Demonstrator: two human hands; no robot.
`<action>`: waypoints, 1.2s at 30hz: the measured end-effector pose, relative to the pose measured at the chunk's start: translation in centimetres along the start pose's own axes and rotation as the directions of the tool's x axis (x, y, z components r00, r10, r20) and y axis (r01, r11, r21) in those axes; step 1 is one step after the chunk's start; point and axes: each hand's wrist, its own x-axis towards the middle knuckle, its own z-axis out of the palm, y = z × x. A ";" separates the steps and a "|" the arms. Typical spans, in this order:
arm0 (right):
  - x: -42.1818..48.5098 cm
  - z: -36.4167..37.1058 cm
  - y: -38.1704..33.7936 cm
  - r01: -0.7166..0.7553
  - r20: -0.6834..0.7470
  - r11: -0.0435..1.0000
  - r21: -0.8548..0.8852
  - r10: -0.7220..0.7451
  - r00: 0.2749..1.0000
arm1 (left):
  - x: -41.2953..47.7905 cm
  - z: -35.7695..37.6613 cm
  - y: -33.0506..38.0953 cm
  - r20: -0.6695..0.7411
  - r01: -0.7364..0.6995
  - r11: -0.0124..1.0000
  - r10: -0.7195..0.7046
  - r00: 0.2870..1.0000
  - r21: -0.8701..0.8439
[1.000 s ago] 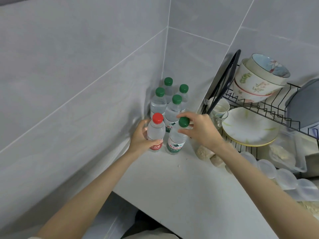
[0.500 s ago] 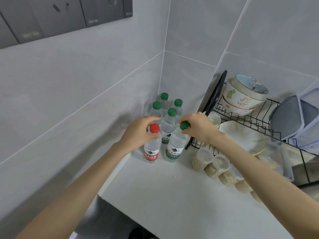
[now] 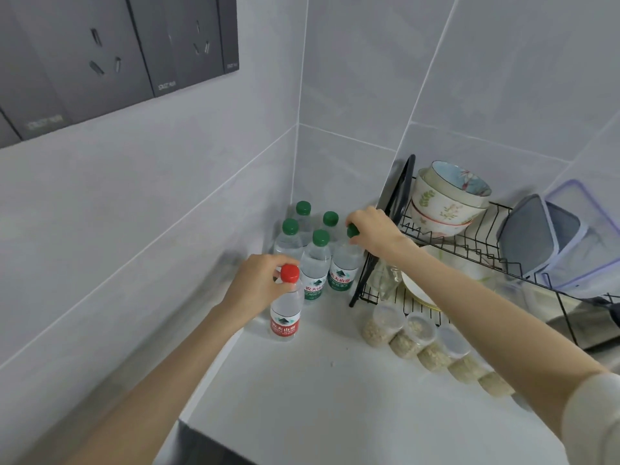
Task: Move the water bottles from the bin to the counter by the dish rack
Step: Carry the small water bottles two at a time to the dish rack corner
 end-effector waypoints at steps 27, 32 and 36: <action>-2.5 -1.2 4.5 0.132 -0.446 0.940 -0.313 -0.269 0.854 | 0.3 0.6 -0.4 0.065 -0.057 0.989 0.049 0.997 0.133; -4.7 -0.5 5.6 0.106 -0.556 0.992 -0.069 -0.126 0.822 | 0.8 1.4 -0.2 0.119 -0.060 0.988 0.043 0.992 0.139; -5.0 0.5 5.8 0.085 -0.547 0.996 -0.011 -0.077 0.833 | 1.3 2.4 0.8 0.160 -0.105 0.976 0.075 0.984 0.191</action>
